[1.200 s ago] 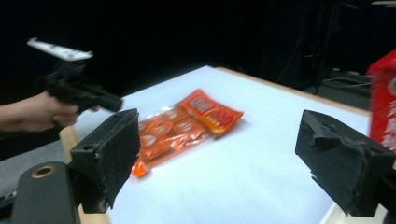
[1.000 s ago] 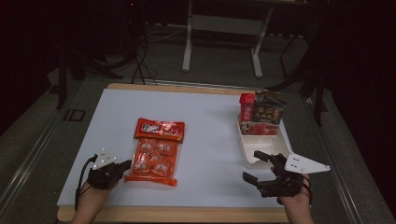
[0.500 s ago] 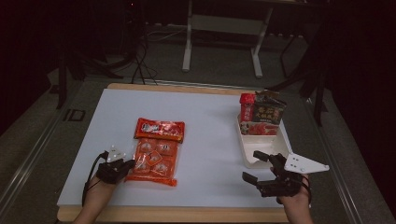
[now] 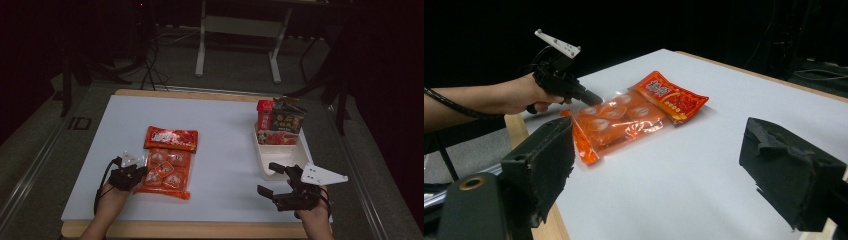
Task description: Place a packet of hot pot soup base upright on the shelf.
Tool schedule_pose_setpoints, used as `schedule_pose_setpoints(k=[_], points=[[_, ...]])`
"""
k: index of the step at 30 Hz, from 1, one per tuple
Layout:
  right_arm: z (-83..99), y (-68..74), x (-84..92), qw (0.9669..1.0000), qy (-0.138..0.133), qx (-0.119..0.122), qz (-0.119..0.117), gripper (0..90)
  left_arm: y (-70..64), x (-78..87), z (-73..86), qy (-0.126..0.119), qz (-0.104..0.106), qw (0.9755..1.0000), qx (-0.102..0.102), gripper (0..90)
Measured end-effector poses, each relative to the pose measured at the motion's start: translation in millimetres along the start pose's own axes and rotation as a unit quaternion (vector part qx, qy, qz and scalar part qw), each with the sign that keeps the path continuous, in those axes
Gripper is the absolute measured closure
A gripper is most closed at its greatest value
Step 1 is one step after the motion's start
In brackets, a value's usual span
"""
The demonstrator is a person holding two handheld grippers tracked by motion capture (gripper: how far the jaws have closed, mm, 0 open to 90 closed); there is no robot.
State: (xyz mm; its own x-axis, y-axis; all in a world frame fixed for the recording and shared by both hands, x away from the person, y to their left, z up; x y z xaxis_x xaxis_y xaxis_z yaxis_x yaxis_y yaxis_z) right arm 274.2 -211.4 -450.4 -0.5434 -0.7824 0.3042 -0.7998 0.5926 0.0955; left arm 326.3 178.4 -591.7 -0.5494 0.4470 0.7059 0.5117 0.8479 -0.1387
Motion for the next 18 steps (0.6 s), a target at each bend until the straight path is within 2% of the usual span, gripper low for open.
schedule_pose_setpoints(k=[3,4,5,7,13,15,18], points=[[-1.0,2.0,0.3,1.0,0.0,0.004,-0.002,14.3,-14.3,-2.9,-1.6,0.005,0.017,0.9997,-0.014,90.0],[-1.0,2.0,0.3,1.0,0.0,0.004,-0.002,14.3,-14.3,-2.9,-1.6,0.005,0.017,0.9997,-0.014,90.0],[-1.3,2.4,0.7,1.0,-0.001,0.002,-0.002,14.2,-23.0,-5.4,-3.0,0.006,0.03,0.9994,-0.014,90.0],[-1.3,2.9,1.2,1.0,0.0,0.003,-0.002,14.3,-30.3,-7.3,-4.1,0.006,0.041,0.9991,-0.012,90.0],[-1.1,3.1,1.4,1.0,-0.001,0.001,-0.005,14.3,-53.0,-12.0,-5.7,0.012,0.071,0.9972,-0.022,90.0],[-1.3,3.1,1.5,1.0,-0.001,0.004,-0.002,14.3,-57.6,-13.4,-6.4,0.014,0.073,0.9969,-0.026,90.0],[-1.4,3.9,1.8,1.0,-0.001,0.006,-0.002,14.3,-57.2,-13.3,-7.2,0.009,0.081,0.9963,-0.025,90.0]])
Point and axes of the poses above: each handheld gripper's, and its own axes: x roughly backward along the jaws, z roughly out of its underside, y roughly to its left, the point moved 8 cm from there along -x, roughly forward along the jaws, and after that the axes turned 6 degrees about z, right-handed, at the moved point
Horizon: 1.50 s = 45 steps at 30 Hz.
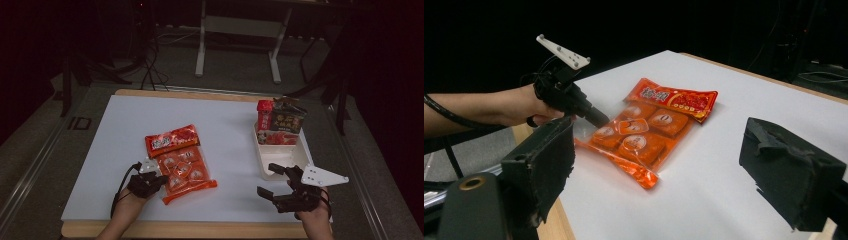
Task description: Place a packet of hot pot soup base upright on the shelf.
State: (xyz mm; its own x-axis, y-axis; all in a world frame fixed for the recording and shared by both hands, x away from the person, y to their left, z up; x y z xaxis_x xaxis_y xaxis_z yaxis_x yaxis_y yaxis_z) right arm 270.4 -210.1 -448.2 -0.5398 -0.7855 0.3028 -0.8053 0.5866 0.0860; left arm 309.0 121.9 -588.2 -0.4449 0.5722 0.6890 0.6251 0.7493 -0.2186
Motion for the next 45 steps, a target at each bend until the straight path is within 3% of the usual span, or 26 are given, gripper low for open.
schedule_pose_setpoints(k=[6,11,16,20,34,45], points=[[-0.5,-0.7,1.2,1.0,-0.002,-0.003,-0.001,14.3,22.2,7.5,-12.8,-0.024,-0.03,0.999,0.022,90.0],[-0.6,-1.0,1.7,1.0,-0.003,-0.003,0.0,14.3,46.6,5.1,-22.5,-0.032,-0.07,0.9964,0.037,90.0],[0.0,-2.5,2.2,1.0,-0.002,-0.005,0.002,14.3,62.4,-1.6,-29.5,-0.036,-0.08,0.9949,0.05,90.0],[0.6,-2.1,1.7,1.0,-0.001,-0.004,0.001,14.4,70.2,-9.0,-32.9,-0.021,-0.088,0.9946,0.051,90.0],[1.8,0.1,0.5,1.0,0.003,-0.003,-0.003,14.4,70.2,-18.2,-35.7,-0.012,-0.071,0.9965,0.043,90.0],[2.2,1.3,-1.8,1.0,0.005,-0.004,-0.006,14.4,56.4,-28.5,-42.4,-0.016,-0.046,0.9984,0.03,90.0]])
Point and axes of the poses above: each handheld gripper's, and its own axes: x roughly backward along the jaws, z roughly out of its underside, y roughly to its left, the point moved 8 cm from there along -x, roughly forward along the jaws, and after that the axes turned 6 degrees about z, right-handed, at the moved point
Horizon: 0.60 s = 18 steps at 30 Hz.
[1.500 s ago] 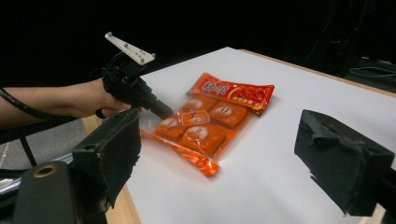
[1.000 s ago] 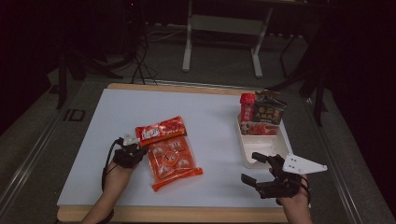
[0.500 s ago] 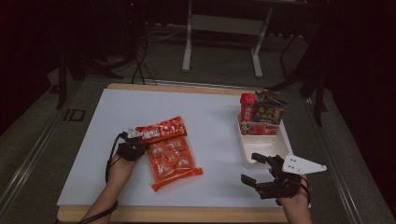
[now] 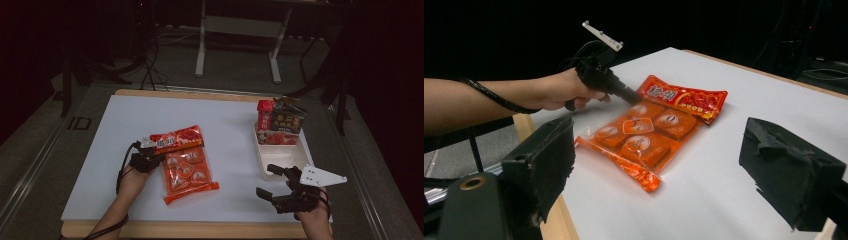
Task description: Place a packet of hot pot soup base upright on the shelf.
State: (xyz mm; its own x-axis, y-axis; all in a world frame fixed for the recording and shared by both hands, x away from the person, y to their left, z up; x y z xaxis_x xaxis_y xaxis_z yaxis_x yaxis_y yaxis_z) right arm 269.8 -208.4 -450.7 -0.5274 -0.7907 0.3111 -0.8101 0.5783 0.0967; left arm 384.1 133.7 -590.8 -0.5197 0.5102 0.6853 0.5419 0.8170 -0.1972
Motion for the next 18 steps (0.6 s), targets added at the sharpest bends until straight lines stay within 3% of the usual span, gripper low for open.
schedule_pose_setpoints(k=[10,18], points=[[0.6,-0.4,0.1,1.0,-0.001,-0.005,-0.004,14.4,-24.9,-15.8,-10.6,0.014,0.028,0.9993,-0.019,90.0],[1.1,-0.6,0.7,1.0,-0.001,-0.004,-0.002,14.4,-62.5,-29.7,-13.5,0.019,0.06,0.9968,-0.049,90.0]])
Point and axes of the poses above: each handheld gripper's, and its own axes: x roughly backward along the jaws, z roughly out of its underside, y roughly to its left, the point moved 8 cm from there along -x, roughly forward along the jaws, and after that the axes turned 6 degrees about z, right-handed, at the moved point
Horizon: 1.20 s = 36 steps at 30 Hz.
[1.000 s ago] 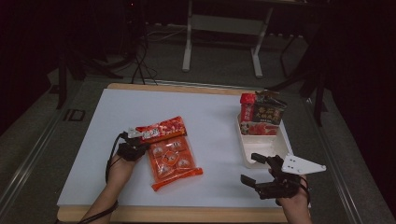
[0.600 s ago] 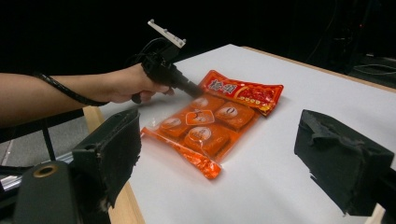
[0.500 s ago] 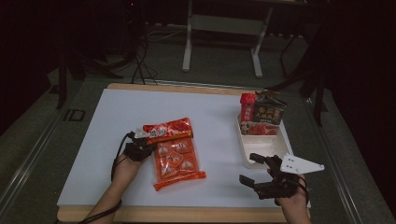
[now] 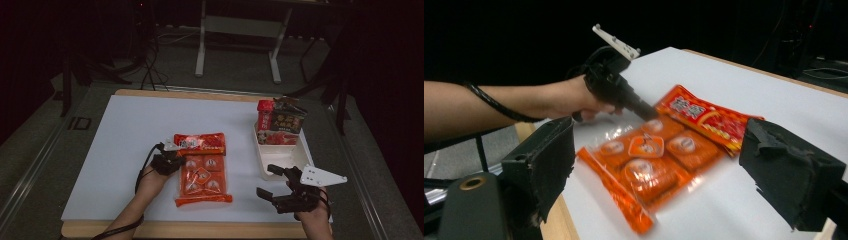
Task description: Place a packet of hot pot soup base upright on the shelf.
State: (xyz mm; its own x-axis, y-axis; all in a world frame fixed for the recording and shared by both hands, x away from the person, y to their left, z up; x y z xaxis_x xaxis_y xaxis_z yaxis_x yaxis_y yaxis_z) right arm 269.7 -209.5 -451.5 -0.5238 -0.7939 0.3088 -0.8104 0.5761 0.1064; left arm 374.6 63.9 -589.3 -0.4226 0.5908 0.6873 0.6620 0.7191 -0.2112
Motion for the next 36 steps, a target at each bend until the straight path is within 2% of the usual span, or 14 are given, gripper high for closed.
schedule_pose_setpoints(k=[4,7,14,16,19,20,24,26,29,31,36], points=[[-0.2,-0.3,0.4,1.0,-0.001,0.0,0.0,14.4,-19.2,-7.9,-2.3,0.007,0.02,0.9996,-0.018,90.0],[-0.7,0.4,0.6,1.0,-0.002,0.002,0.001,14.4,-26.8,-11.4,-3.7,0.011,0.029,0.9992,-0.024,90.0],[0.8,-1.7,0.1,1.0,0.0,0.003,0.005,16.3,-27.5,-9.5,-3.6,0.007,0.033,0.9989,-0.032,90.0],[1.2,-2.8,0.5,0.9999,-0.002,0.009,0.01,16.5,-27.3,-6.4,-4.2,0.002,0.04,0.9987,-0.031,90.0],[0.3,-1.9,2.0,0.9996,-0.009,0.023,0.009,17.6,-24.1,0.3,-6.6,-0.015,0.044,0.9985,-0.029,90.0],[-0.3,-1.3,2.4,0.9995,-0.013,0.029,0.009,17.6,-21.6,3.0,-7.9,-0.021,0.04,0.9986,-0.029,87.0],[-0.5,0.3,2.5,0.9994,-0.007,0.033,0.011,16.6,-12.3,15.0,-14.9,-0.053,0.052,0.9972,-0.009,81.0],[0.7,0.0,1.9,0.9993,-0.003,0.035,0.015,15.8,-6.2,20.2,-18.0,-0.065,0.045,0.9969,-0.005,79.8],[0.8,0.3,2.4,0.999,-0.005,0.041,0.018,15.8,2.5,26.0,-22.3,-0.078,0.041,0.9961,0.007,71.2],[-1.0,0.8,3.7,0.9985,-0.013,0.048,0.021,15.8,8.2,27.3,-24.6,-0.08,0.035,0.9961,0.013,64.1],[-1.6,-0.7,5.5,0.9979,-0.013,0.05,0.038,13.1,21.3,23.4,-27.5,-0.082,0.026,0.9958,0.032,51.1]])
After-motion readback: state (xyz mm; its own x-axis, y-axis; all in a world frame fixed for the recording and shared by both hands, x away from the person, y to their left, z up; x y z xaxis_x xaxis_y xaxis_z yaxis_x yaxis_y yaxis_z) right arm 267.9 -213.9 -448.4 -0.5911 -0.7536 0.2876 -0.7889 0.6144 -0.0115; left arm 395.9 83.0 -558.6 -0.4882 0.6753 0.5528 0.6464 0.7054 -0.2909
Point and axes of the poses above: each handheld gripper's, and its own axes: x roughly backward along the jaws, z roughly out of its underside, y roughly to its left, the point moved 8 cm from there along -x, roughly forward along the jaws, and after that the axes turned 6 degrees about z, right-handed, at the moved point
